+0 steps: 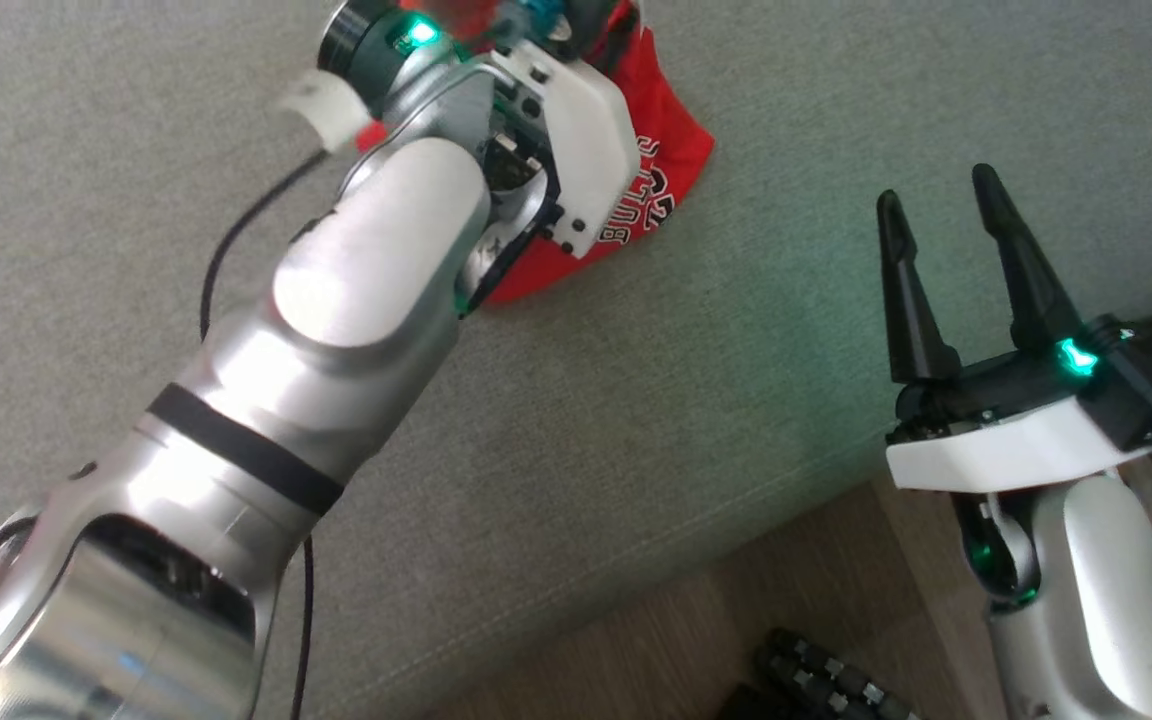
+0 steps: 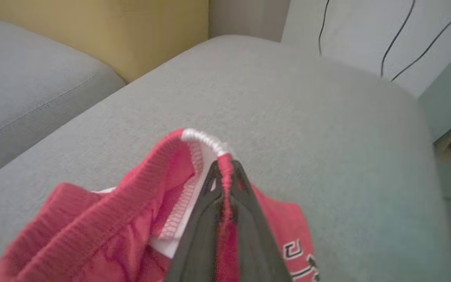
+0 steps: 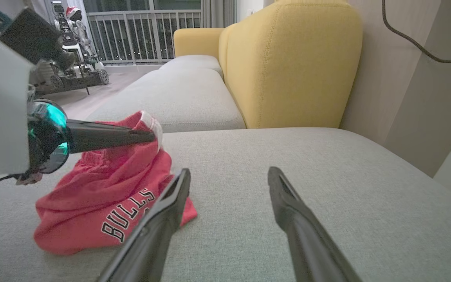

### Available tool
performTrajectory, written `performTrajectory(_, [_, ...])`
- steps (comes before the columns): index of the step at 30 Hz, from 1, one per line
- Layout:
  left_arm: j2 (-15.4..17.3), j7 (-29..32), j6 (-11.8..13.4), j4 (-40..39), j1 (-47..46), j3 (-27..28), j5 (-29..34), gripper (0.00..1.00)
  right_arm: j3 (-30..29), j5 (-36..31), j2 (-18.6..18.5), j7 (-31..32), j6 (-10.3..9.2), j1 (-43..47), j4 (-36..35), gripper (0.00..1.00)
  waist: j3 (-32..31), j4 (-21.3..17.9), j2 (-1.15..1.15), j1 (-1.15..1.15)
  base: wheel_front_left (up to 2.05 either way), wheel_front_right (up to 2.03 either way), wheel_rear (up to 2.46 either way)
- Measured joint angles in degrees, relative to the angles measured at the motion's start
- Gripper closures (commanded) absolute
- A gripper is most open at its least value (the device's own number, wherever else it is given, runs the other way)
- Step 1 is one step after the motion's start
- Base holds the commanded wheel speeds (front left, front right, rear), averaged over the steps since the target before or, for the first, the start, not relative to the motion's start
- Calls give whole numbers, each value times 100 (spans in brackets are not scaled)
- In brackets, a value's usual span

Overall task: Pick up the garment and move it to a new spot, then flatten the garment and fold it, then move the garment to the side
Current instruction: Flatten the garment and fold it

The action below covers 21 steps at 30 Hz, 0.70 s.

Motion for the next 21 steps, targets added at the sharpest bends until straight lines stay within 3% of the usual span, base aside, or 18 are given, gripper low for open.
performTrajectory(6, [-1,-243,-226,-435,-69,203,-1035,100,68,57,0,0,0,10,30,0,-297,-33,0,0,0,0,0])
performTrajectory(17, [26,-565,-645,-1305,-973,601,-1688,100,-56,-74,0,0,0,258,19,0,-790,257,0,0,0,0,0])
performTrajectory(21, [387,-539,-680,-2078,-486,602,-2026,100,-88,-191,-1,0,0,279,-30,0,-917,547,0,0,0,0,0])
